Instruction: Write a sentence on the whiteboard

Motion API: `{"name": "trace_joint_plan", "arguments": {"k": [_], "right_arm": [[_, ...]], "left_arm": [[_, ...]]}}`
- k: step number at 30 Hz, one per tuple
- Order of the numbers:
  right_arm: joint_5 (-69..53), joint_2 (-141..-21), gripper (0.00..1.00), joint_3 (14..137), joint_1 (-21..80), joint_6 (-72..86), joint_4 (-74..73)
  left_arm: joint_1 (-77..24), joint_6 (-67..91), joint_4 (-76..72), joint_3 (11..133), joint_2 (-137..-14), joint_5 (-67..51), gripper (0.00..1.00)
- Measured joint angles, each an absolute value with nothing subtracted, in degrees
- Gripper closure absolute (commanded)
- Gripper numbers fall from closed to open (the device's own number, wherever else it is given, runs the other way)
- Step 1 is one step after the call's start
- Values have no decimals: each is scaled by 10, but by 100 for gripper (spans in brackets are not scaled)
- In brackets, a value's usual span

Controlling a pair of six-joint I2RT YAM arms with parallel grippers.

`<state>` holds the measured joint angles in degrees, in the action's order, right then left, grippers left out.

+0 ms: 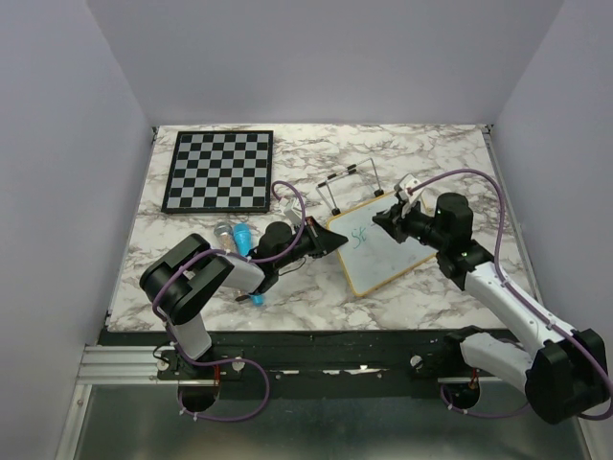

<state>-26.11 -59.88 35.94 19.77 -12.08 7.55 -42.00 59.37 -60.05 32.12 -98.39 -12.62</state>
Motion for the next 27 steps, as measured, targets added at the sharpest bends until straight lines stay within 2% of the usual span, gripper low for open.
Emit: {"name": "trace_joint_plan", "arguments": {"k": [12, 27], "right_arm": [[-342, -594, 99, 357, 170, -121, 75], [-373, -598, 100, 356, 157, -121, 75]], "left_arm": [[-420, 593, -602, 320, -984, -126, 100], [-420, 593, -604, 318, -984, -126, 100]]}}
